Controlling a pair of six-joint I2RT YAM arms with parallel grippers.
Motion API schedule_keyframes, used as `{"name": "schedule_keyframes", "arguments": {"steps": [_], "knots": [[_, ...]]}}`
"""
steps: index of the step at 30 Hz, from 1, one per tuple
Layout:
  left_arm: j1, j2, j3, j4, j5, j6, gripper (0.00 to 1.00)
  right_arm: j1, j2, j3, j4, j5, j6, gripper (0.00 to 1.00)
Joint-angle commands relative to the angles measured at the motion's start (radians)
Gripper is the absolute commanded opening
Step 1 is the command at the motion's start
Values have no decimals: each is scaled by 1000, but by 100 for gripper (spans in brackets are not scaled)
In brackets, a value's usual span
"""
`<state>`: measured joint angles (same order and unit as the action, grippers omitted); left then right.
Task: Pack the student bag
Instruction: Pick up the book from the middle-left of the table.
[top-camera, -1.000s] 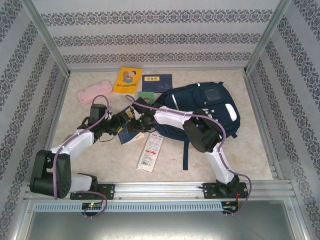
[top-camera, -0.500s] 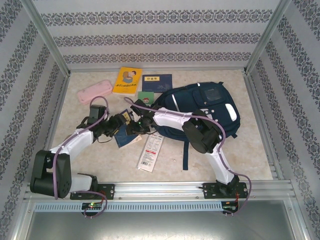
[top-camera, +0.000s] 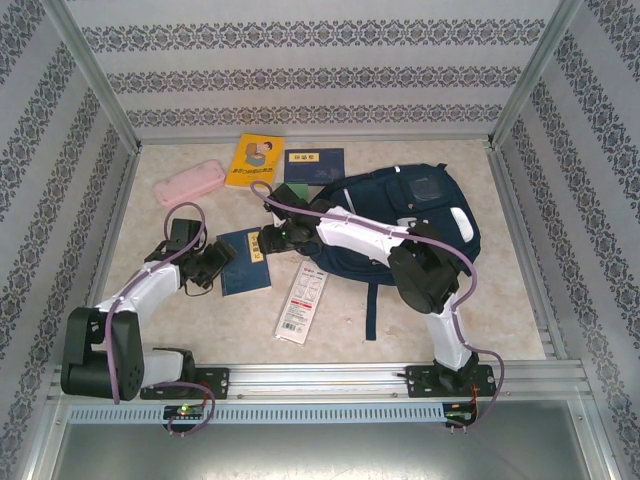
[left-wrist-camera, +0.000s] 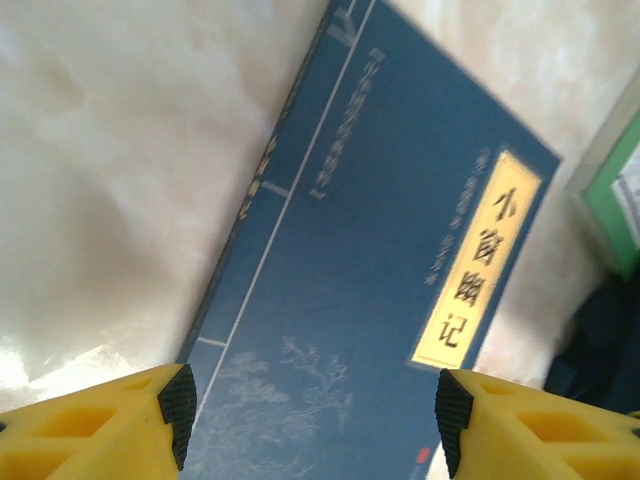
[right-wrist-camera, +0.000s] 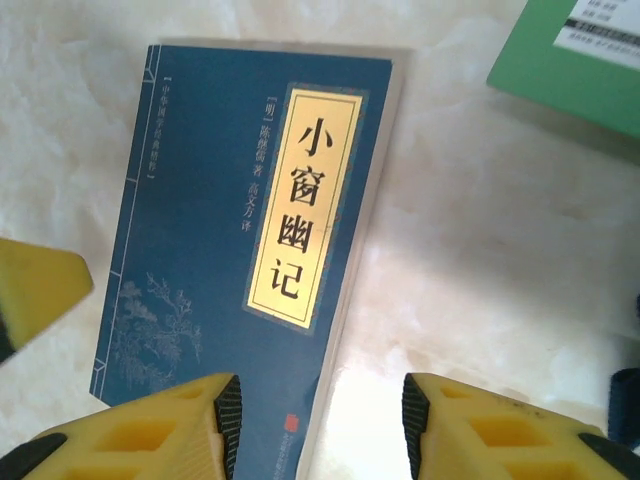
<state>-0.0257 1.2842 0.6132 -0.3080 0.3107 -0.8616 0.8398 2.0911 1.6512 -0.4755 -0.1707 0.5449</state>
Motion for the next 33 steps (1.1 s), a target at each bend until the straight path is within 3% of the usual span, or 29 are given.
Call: {"name": "schedule_keyframes", "arguments": {"steps": [1,8,14,18,21,26,33], "knots": [[7,21,0,-13,6,43,66,-5,48,28,-54,12,-19,48],[7,60,26,-84,-76,86,66,17,125,41,-4,-92,33,46],[7,129,24,-66,-54,100,66,36,188,67,-1,-118,50,44],[6,167,22,-23,15,110,66,36,213,79,-16,-119,50,33],[4,198,14,65,136,111,63,38,217,78,-9,-132,51,23],[-6,183,-12,261,326,52,60,38,216,81,-8,-140,51,19],[-26,119,41,210,337,71,60,38,212,74,31,-204,78,16]]}}
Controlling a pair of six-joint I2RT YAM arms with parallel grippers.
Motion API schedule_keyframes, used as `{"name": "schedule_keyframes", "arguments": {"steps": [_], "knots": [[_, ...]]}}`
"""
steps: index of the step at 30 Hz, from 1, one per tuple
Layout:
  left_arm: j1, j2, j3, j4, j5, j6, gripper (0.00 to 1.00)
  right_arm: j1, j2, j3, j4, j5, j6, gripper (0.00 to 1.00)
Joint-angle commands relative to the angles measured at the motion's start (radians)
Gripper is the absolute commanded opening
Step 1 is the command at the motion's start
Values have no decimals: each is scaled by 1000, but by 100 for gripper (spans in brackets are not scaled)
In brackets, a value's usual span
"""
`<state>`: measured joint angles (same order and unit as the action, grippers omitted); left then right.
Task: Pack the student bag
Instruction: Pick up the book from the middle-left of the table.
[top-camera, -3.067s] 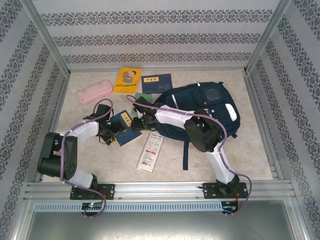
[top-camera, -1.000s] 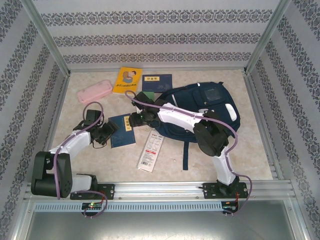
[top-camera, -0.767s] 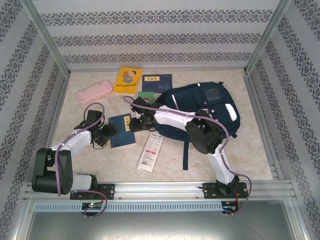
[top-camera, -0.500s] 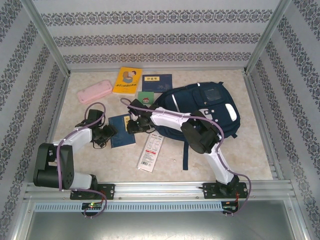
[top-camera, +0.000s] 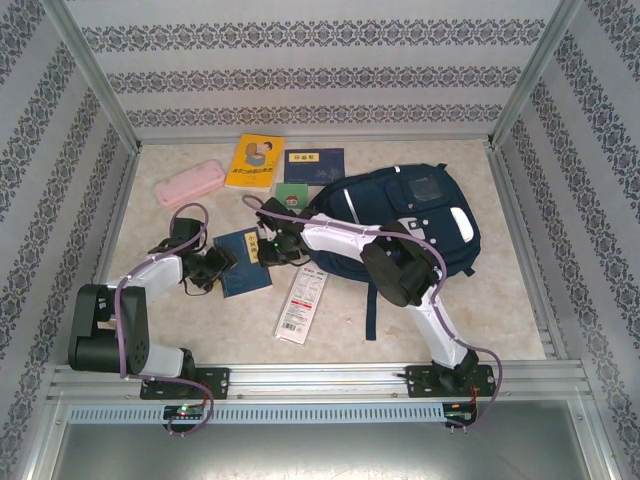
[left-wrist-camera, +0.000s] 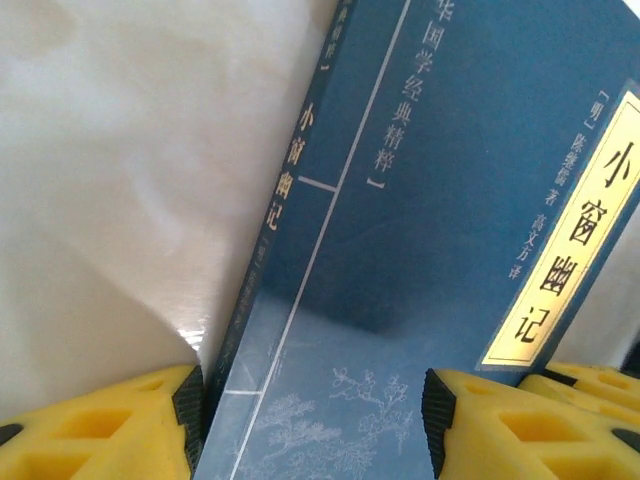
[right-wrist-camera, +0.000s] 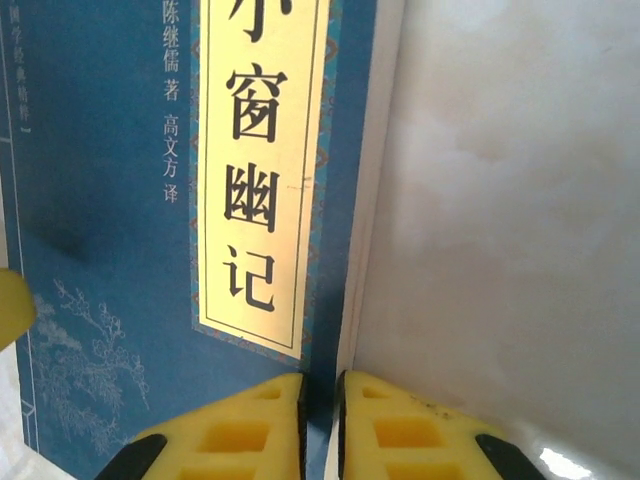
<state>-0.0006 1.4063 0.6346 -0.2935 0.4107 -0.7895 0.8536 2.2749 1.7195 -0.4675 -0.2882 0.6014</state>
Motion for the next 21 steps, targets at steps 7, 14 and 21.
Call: {"name": "schedule_keyframes", "arguments": {"steps": [7,14,21], "knots": [[-51,-43,-18,409,378,-123,51,27,73,31,94,-214,97,16],[-51,-157,9,344,312,-114,50,18,41,-7,96,-186,91,16],[-50,-81,59,62,162,46,54,1,-3,-36,91,-148,77,18]]}}
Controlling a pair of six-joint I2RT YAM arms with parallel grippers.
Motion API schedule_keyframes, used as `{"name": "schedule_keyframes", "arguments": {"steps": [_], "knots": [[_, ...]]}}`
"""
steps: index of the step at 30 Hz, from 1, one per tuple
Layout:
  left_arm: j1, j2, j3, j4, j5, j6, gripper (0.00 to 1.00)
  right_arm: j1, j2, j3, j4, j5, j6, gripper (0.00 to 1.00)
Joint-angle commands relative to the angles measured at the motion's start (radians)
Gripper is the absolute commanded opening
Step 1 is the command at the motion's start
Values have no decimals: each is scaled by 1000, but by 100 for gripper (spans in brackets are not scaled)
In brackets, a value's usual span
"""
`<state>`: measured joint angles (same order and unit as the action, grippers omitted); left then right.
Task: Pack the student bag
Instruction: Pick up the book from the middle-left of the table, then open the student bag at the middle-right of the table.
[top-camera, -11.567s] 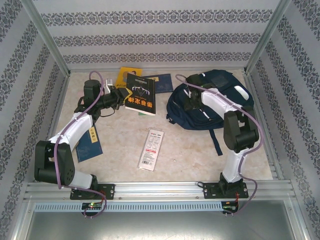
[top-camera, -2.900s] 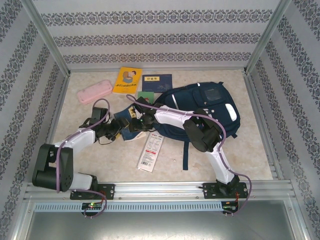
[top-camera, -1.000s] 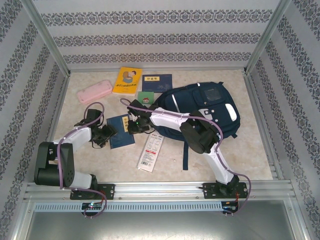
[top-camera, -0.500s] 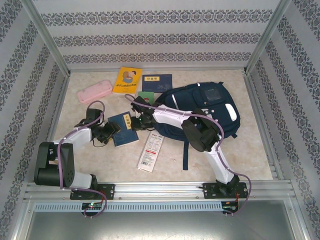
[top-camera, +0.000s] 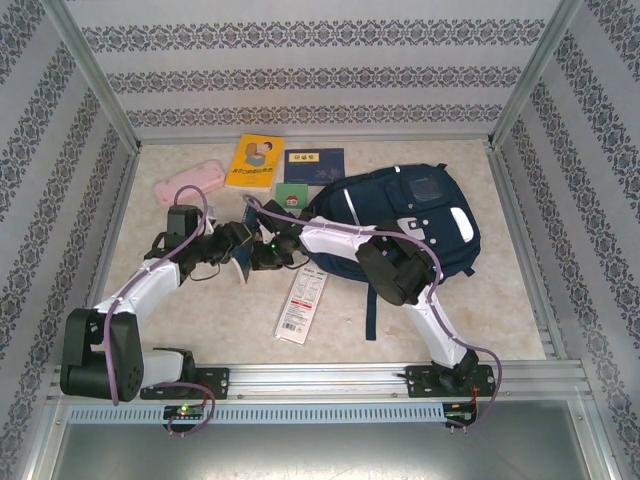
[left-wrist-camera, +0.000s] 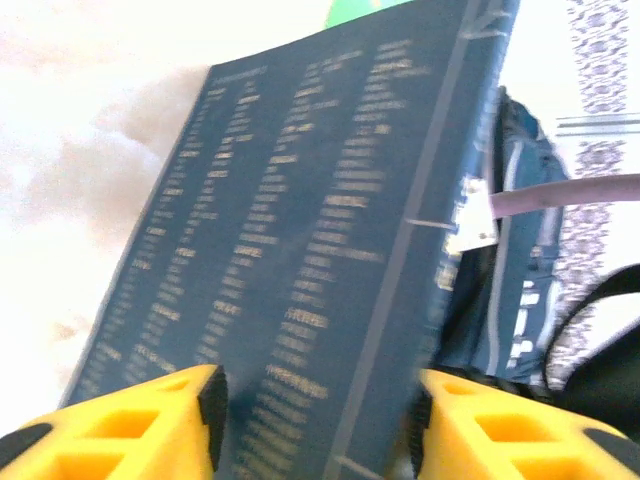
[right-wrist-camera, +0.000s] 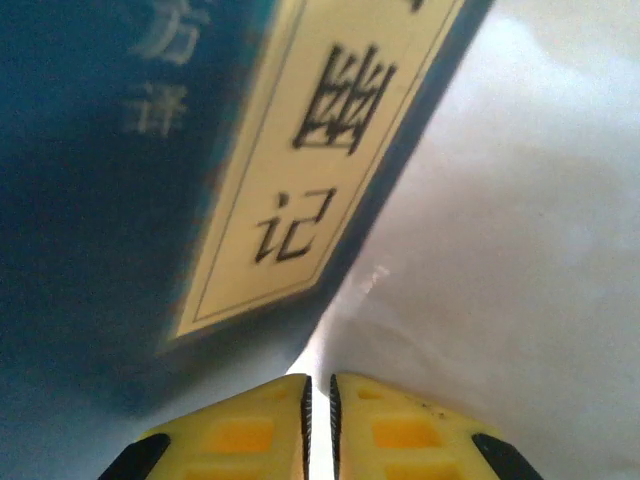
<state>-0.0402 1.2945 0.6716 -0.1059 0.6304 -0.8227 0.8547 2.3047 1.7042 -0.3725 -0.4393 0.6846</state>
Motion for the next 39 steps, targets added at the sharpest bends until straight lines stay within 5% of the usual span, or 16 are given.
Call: {"name": "schedule_keyframes", "arguments": {"steps": [1,5,9,13,24,39], "knots": [[-11,42,22,-140,-67,89,53,-2,-38,-23,-5,4,-8,19],[-10,40,22,-165,-101,104,41,-9,-58,-39,-6,14,-12,20],[-11,-5,41,-199,-135,116,15,-27,-120,-53,-34,57,-38,23],[-11,-43,62,-236,-160,126,0,-68,-233,-72,-112,183,-107,29],[-11,-119,72,-200,-119,66,0,-223,-443,-152,-307,517,-293,43],[-12,-131,78,-192,-106,46,0,-276,-308,-224,-325,502,-326,45]]}}
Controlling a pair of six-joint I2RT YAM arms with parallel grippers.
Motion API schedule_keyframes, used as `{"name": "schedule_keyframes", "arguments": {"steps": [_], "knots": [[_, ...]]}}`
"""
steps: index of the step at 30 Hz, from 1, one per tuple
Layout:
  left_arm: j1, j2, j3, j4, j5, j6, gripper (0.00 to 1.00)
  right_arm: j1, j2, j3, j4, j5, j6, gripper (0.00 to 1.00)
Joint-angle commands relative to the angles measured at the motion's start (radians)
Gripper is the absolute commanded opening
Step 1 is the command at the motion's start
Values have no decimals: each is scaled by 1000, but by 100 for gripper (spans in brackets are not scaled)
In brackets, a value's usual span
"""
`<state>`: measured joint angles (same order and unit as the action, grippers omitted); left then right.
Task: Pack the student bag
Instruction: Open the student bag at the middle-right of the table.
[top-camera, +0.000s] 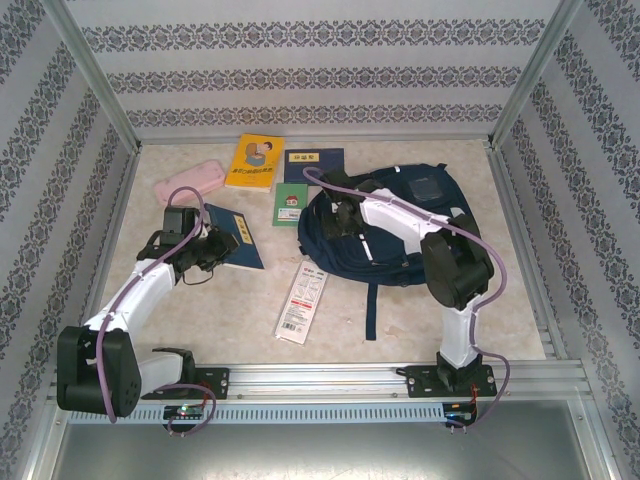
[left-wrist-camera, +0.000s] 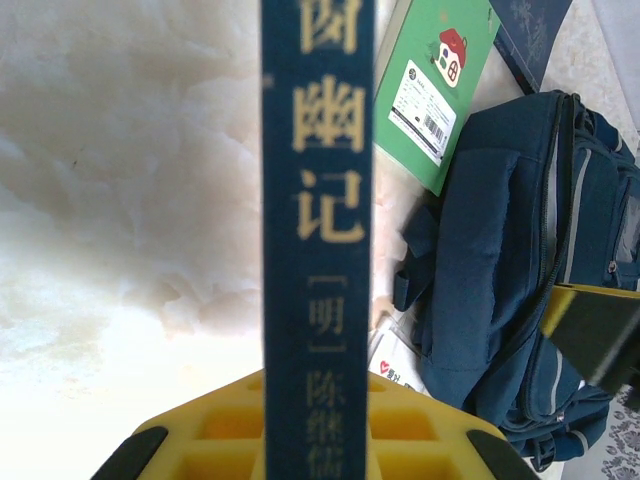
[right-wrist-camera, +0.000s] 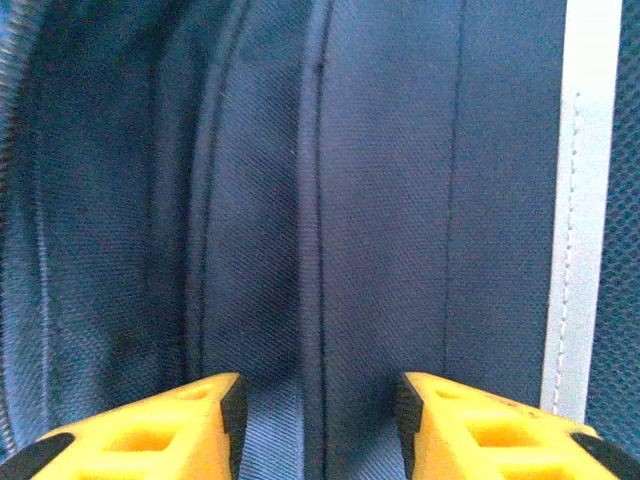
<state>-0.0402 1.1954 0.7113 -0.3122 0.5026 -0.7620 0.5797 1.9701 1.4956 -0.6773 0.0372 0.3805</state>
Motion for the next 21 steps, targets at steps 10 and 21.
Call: {"name": "schedule_keyframes", "arguments": {"steps": [10,21], "knots": [[-75,-9,48,170,21,-131,0,-27,-41,-12,-2,-53,-28,0],[-246,128,170,294,-52,-184,0,-103,-284,94,-42,-68,-19,0]]}}
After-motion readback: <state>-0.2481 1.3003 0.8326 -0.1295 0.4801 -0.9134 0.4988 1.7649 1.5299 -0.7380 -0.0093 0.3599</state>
